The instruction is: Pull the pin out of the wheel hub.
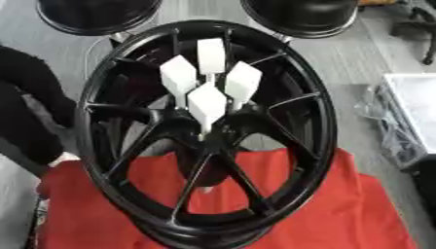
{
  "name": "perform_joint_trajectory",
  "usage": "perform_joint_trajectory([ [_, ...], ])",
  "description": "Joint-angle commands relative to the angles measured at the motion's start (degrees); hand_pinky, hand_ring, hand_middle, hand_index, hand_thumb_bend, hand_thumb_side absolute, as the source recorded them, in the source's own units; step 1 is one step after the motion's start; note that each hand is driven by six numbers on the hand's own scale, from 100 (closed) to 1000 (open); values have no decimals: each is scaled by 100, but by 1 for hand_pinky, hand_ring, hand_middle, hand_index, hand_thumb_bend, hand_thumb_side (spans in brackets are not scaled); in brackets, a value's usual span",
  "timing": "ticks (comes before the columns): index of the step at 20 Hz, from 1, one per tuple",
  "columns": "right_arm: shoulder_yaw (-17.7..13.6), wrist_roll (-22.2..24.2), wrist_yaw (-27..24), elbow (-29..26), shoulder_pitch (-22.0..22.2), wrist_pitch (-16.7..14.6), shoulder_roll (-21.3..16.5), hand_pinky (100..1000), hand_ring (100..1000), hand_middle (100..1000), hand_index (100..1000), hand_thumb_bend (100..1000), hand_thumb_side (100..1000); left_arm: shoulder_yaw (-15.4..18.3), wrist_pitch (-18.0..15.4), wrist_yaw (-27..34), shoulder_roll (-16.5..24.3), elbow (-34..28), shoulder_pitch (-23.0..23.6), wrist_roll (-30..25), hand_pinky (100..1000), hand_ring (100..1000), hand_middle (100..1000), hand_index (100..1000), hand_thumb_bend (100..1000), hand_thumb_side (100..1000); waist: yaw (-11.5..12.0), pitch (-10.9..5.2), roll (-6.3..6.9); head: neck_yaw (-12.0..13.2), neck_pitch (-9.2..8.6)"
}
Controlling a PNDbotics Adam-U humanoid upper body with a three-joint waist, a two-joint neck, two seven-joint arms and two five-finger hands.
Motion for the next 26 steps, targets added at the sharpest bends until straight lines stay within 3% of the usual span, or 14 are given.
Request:
perform_joint_trajectory([
  [1, 209, 310, 121, 13, -250, 12, 53, 833, 817, 834, 867, 479, 322, 0, 12, -38, 174, -51, -27, -7, 642, 799, 713, 743, 351, 668, -11, -166, 14, 18, 23],
  [8, 522, 970, 144, 124, -462, 64, 367, 830, 816, 830, 865, 466, 356, 0, 14, -32, 174, -48, -20, -8, 641, 799, 713, 742, 351, 669, -18, -167, 22, 33, 54],
  [16, 704, 1357, 431, 431, -456, 62, 601, 829, 819, 835, 868, 473, 381, -4, 18, -28, 176, -50, -27, 13, 642, 801, 715, 740, 352, 668, -18, -169, 17, 44, 60],
  [19, 753, 1530, 537, 522, -433, 21, 675, 827, 821, 835, 867, 528, 336, -9, 22, -28, 171, -52, -34, 12, 642, 801, 715, 739, 352, 668, -9, -167, 16, 38, 65],
  [26, 821, 1983, 714, 612, -320, -124, 703, 817, 797, 816, 848, 532, 292, -18, 32, -26, 167, -50, -46, 4, 641, 802, 716, 736, 350, 670, 0, -157, 16, 30, 48],
])
